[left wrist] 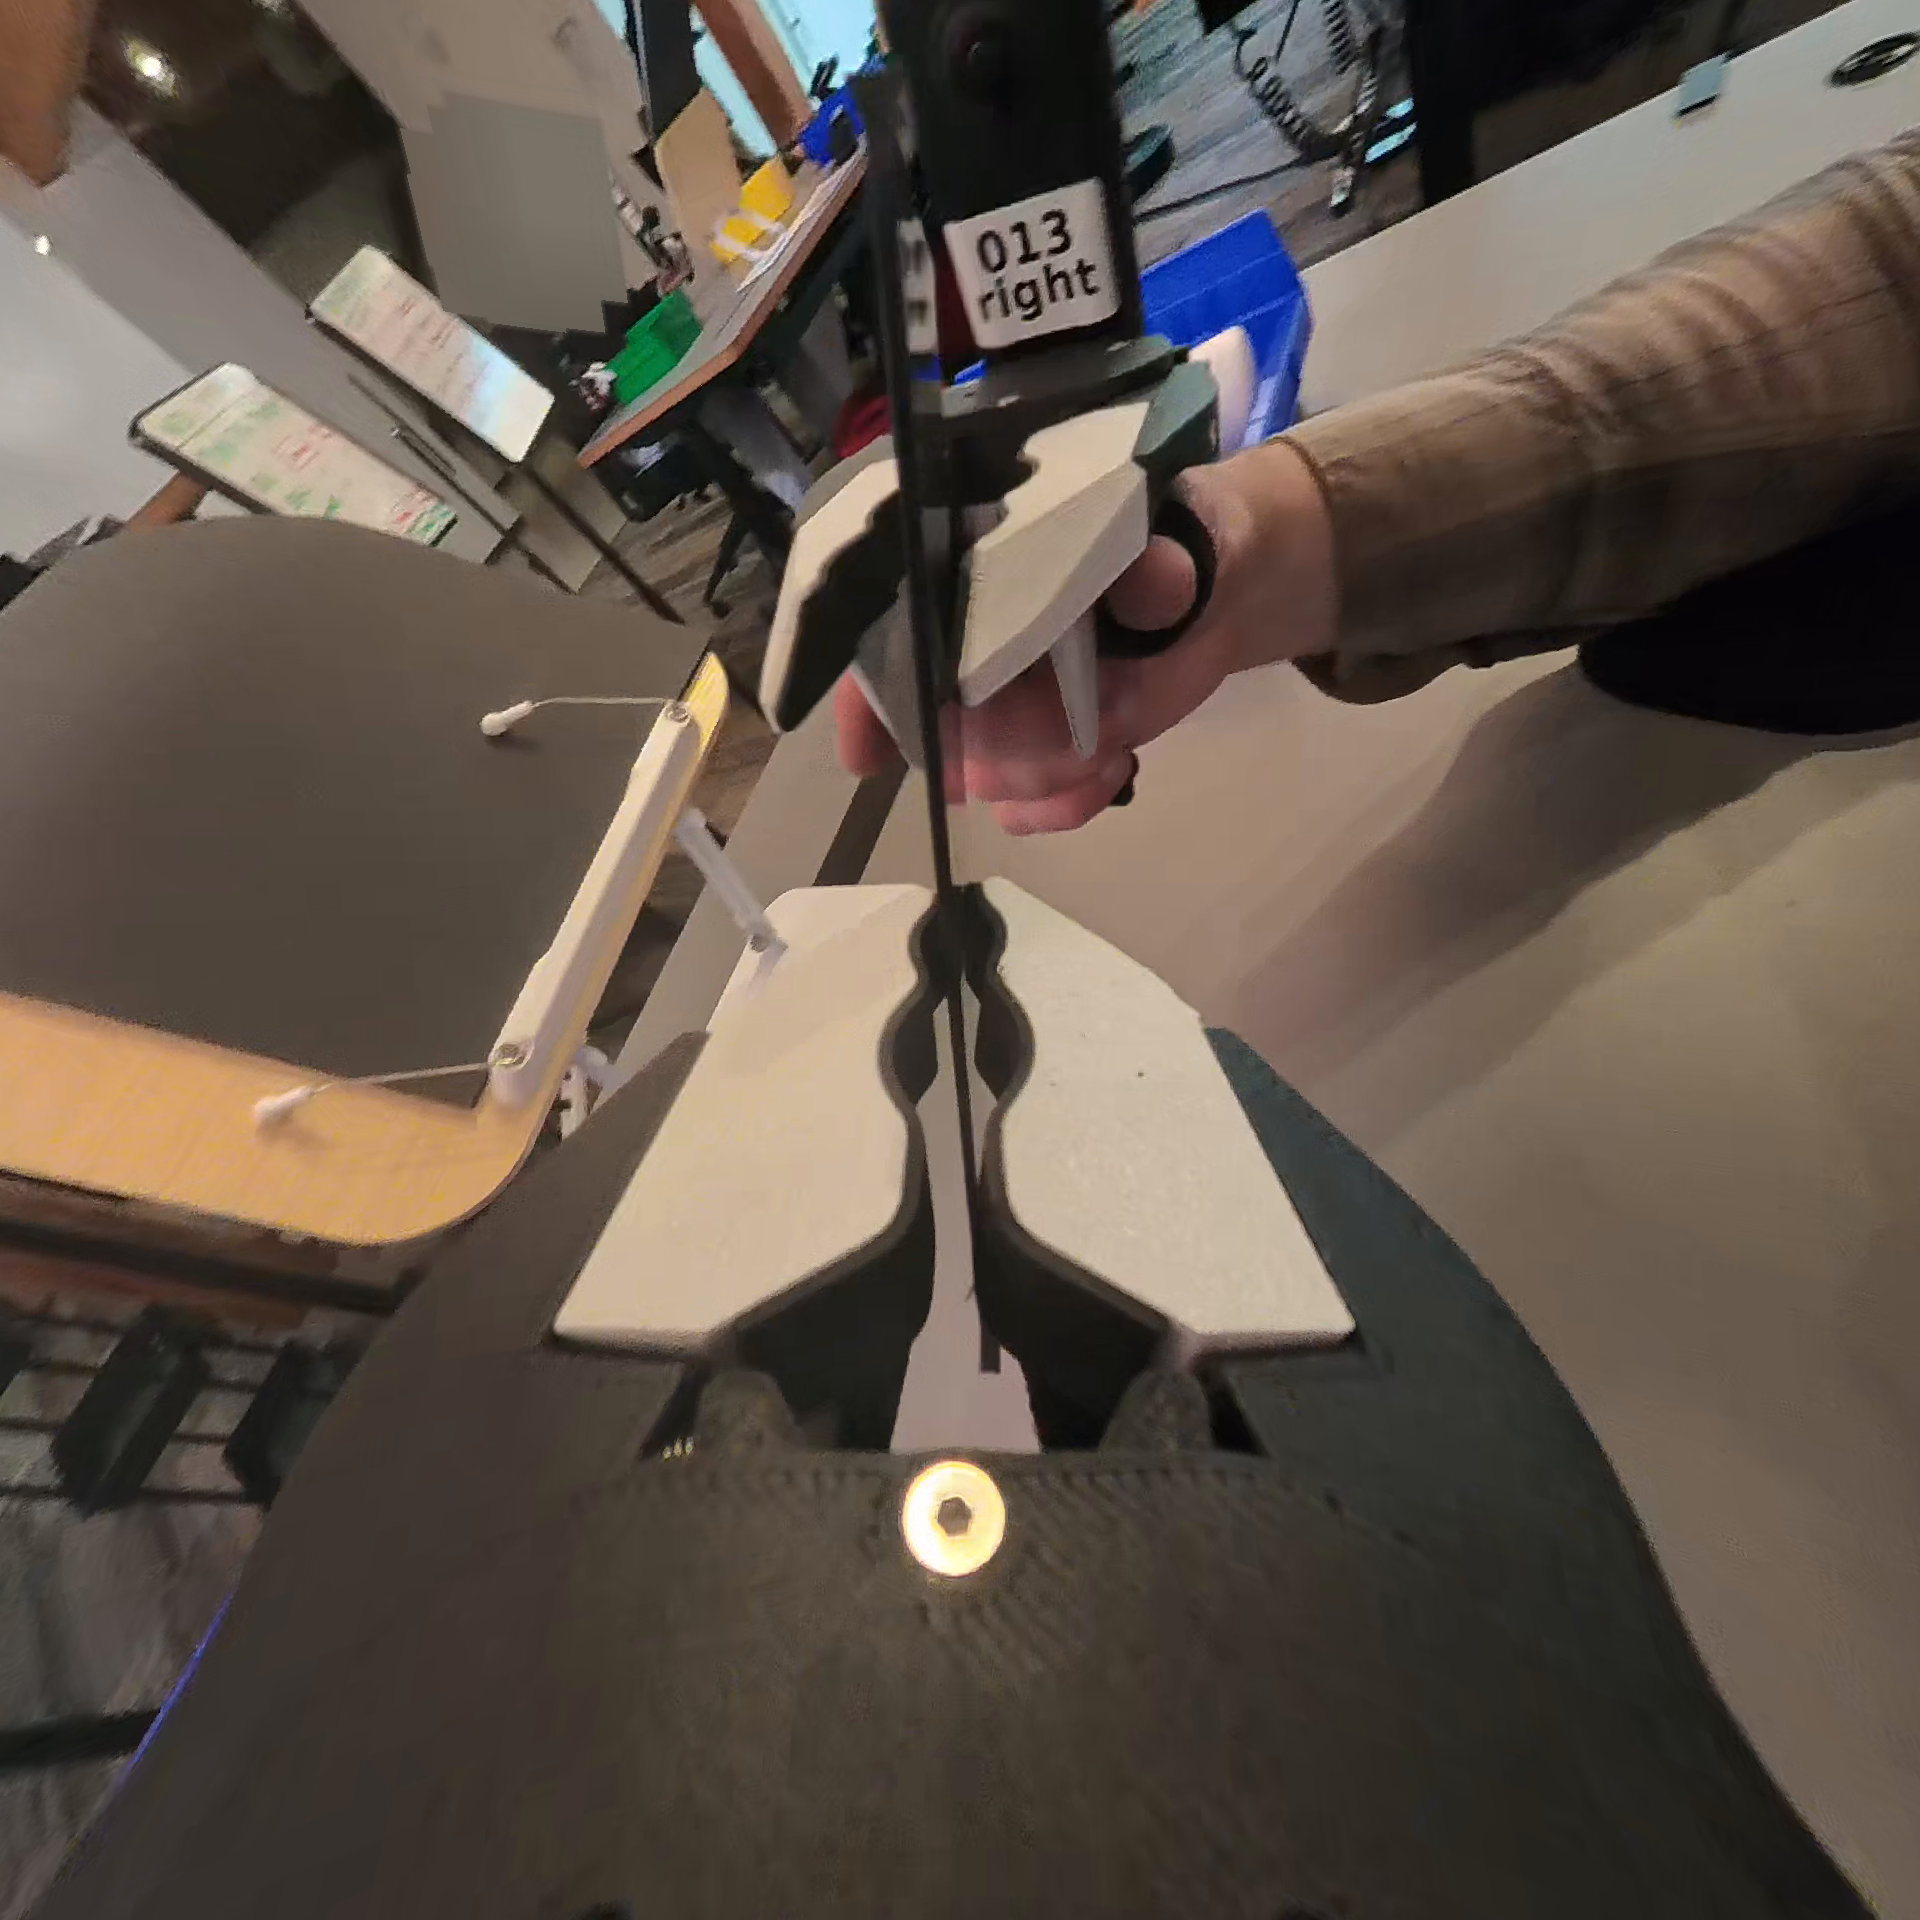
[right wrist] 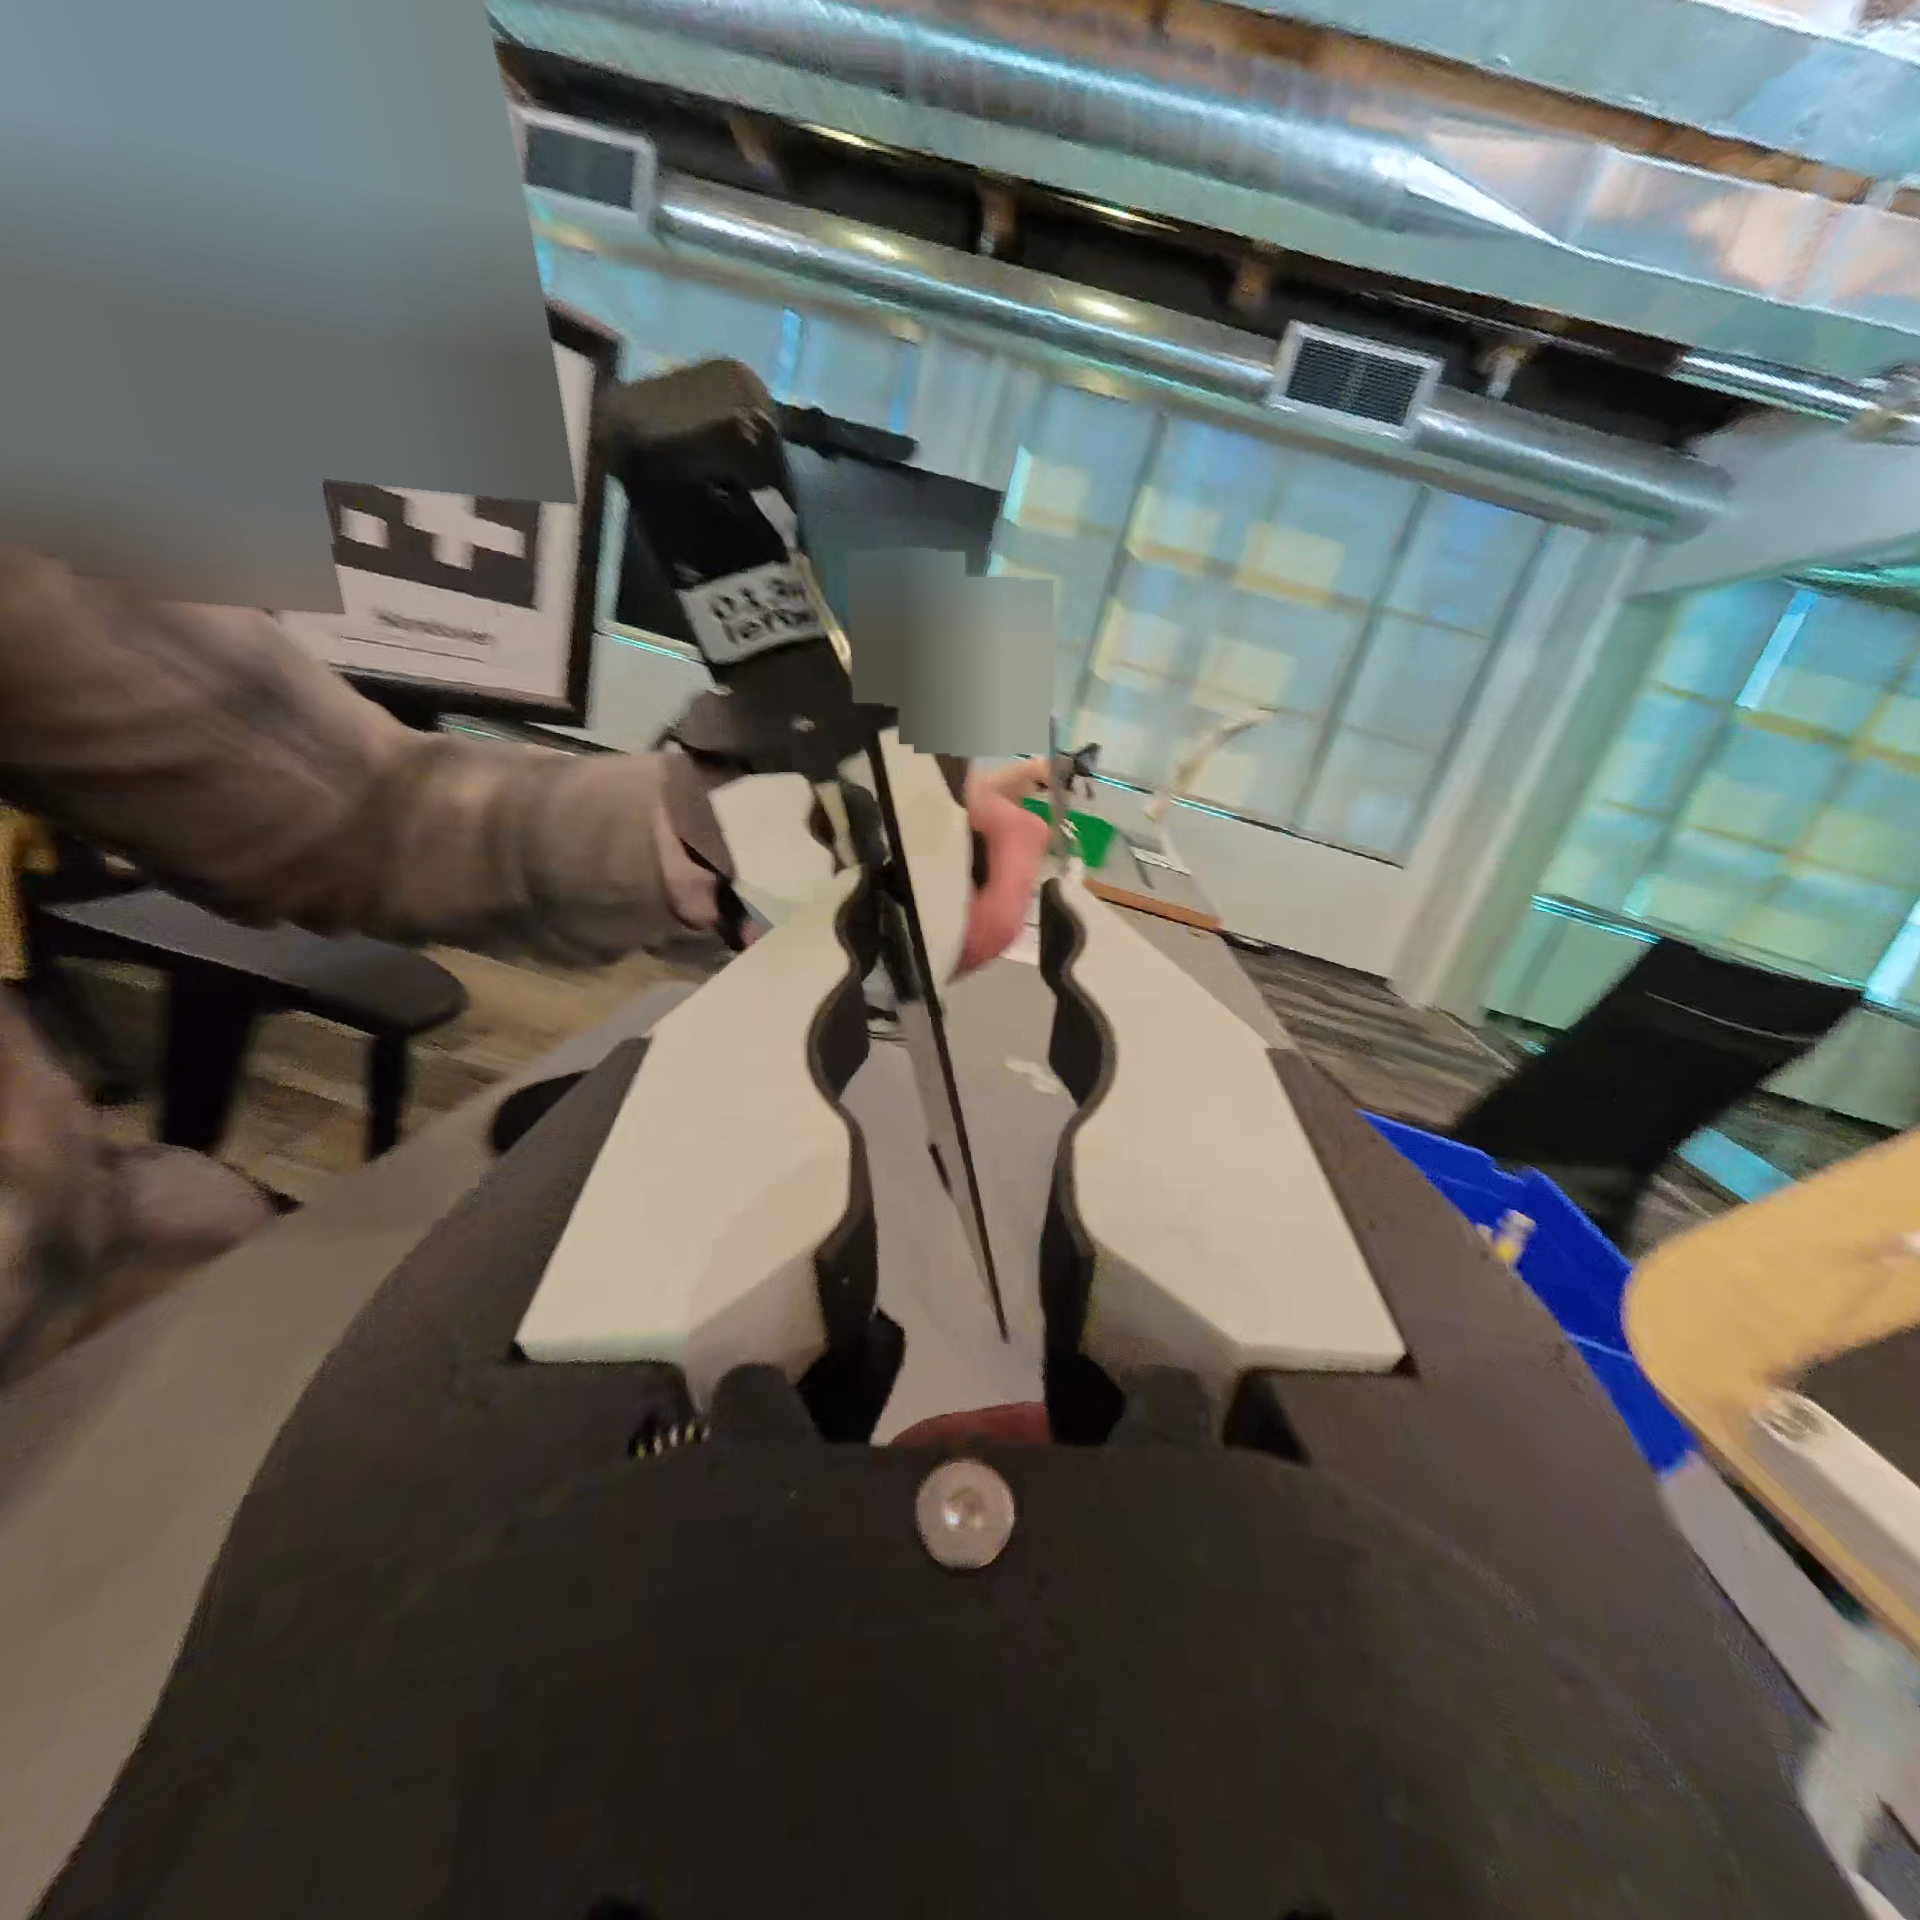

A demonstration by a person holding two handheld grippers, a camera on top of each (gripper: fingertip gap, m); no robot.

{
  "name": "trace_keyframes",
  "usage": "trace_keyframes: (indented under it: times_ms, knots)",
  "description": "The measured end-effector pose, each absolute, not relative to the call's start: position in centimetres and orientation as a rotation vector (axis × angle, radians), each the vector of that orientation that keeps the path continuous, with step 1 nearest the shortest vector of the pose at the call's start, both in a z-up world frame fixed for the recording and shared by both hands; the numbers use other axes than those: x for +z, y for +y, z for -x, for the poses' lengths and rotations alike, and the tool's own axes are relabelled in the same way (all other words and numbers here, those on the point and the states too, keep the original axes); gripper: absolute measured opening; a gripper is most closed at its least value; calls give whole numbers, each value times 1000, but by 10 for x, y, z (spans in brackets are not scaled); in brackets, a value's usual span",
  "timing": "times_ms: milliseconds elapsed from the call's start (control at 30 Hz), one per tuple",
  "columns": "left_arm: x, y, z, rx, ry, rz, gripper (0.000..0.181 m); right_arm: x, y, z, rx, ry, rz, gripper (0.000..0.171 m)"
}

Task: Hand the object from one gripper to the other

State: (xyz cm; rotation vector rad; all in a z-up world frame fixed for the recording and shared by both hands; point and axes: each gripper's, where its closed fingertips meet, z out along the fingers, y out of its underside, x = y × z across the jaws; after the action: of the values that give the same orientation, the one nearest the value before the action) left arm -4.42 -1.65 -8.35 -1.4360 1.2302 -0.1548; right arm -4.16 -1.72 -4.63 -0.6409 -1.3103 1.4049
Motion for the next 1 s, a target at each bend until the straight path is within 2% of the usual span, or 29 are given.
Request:
trace_keyframes:
  times_ms: [133,200,400,467,567,700,800,1000]
  knots:
    - [-88,-16,33,-246,1241,1430,2,-48,-30,38,1418,-1367,586,14]
    - [-89,-16,30,-285,1239,1431,2,-49,-35,37,1415,-1395,566,1]
    - [-86,-9,31,-392,1142,1488,6,-45,-28,35,1325,-1373,563,0]
    - [-86,-6,40,-457,1068,1553,32,-36,-23,31,1272,-1331,551,0]
    - [-86,-15,53,-775,902,1692,56,-31,-20,30,1010,-1363,513,0]
    - [-72,-38,70,-1256,683,1660,57,-42,-26,41,405,-1485,366,0]
    - [-76,-56,83,-1336,715,1708,61,-60,-28,58,-105,-1527,198,0]
    - [-87,-102,83,-1409,867,1908,69,-80,-47,90,-403,-1396,3,0]
